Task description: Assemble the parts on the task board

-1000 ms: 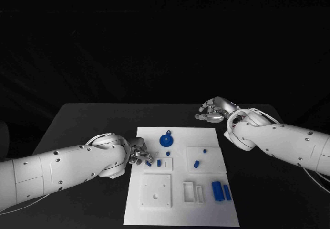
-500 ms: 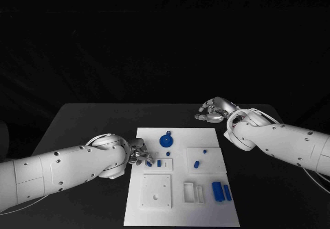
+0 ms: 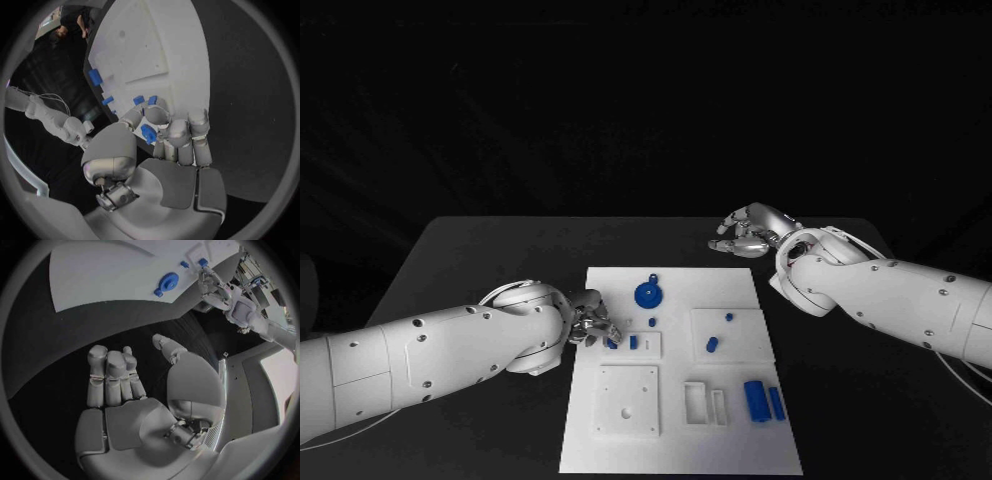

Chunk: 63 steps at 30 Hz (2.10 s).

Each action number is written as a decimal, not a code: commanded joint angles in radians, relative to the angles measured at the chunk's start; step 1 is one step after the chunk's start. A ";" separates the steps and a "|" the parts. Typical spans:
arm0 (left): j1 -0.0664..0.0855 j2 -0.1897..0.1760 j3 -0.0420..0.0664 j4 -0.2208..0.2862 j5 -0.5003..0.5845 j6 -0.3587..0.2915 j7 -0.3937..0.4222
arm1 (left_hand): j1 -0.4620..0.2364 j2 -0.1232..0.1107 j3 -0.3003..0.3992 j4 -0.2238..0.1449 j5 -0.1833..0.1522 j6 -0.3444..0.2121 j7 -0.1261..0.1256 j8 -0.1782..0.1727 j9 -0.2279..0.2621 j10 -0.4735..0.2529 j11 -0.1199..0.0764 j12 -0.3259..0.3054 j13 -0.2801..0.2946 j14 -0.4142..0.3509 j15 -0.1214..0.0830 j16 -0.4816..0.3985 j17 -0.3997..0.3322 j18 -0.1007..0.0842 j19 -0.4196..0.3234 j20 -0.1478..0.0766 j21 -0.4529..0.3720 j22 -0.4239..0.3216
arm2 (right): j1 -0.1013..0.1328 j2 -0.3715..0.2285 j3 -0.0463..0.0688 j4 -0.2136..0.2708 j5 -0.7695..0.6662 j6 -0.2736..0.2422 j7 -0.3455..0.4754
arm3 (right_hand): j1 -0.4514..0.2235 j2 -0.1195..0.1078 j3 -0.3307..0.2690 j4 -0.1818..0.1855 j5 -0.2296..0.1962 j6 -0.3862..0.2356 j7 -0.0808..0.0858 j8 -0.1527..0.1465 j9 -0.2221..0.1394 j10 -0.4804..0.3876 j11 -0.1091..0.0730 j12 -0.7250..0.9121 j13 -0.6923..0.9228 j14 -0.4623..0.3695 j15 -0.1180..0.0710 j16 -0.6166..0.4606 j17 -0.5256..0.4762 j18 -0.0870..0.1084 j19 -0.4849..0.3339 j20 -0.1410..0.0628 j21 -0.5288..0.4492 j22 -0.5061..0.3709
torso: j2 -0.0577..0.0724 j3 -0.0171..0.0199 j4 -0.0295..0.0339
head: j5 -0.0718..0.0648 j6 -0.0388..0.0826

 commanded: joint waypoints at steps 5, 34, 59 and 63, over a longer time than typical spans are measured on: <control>-0.005 -0.001 -0.003 -0.002 -0.021 0.027 -0.010 | 0.045 0.039 0.024 -0.031 -0.003 0.093 -0.018 -0.005 0.003 -0.004 0.001 0.006 -0.003 0.007 -0.008 -0.004 0.001 -0.002 -0.003 -0.087 0.007 0.008 | -0.002 0.000 0.000 0.001 -0.002 0.009 0.009 | 0.002 0.010 -0.006 0.001 0.006 0.001 0.008 0.001 -0.001 -0.007 0.001 0.005 -0.001 0.006 -0.002 -0.007 0.002 0.063 0.000 -0.004 -0.006 0.017 | 0.000 -0.0001 0.0005 | 0.000 0.000; -0.005 0.000 -0.003 -0.002 -0.031 0.042 -0.016 | 0.063 0.036 0.026 -0.032 -0.013 0.094 -0.019 -0.006 0.009 -0.004 -0.001 0.007 -0.005 0.009 -0.009 -0.003 0.002 -0.003 -0.003 -0.086 0.010 0.009 | -0.002 0.000 0.000 0.001 -0.001 0.011 0.009 | 0.001 0.011 -0.008 0.001 0.007 0.001 0.008 0.001 -0.001 -0.007 0.001 0.005 -0.001 0.006 -0.002 -0.007 0.002 0.063 0.000 -0.004 -0.006 0.017 | 0.000 0.0008 0.0001 | -0.001 -0.001; -0.005 0.003 -0.003 -0.005 -0.024 0.026 -0.008 | -0.014 -0.019 0.003 0.050 -0.188 0.101 -0.020 -0.018 0.021 -0.005 -0.001 0.014 -0.010 0.009 -0.010 -0.004 0.004 0.000 -0.003 -0.087 0.005 0.003 | -0.002 -0.001 0.000 0.001 -0.001 0.012 0.009 | 0.001 0.011 -0.008 0.002 0.008 0.001 0.008 0.001 -0.001 -0.007 0.001 0.006 -0.002 0.006 -0.002 -0.008 0.002 0.063 0.000 -0.004 -0.007 0.017 | 0.000 0.0005 -0.0002 | 0.000 0.001; -0.005 0.003 -0.003 -0.005 -0.024 0.024 -0.008 | -0.020 -0.028 0.002 0.059 -0.207 0.102 -0.020 -0.019 0.022 -0.005 -0.001 0.015 -0.011 0.009 -0.010 -0.004 0.004 0.001 -0.003 -0.087 0.005 0.003 | -0.002 -0.001 0.000 0.001 -0.001 0.012 0.009 | 0.001 0.011 -0.009 0.002 0.008 0.000 0.008 0.001 -0.001 -0.007 0.001 0.006 -0.002 0.006 -0.002 -0.008 0.002 0.063 0.000 -0.004 -0.007 0.017 | 0.000 0.0006 -0.0003 | 0.000 0.001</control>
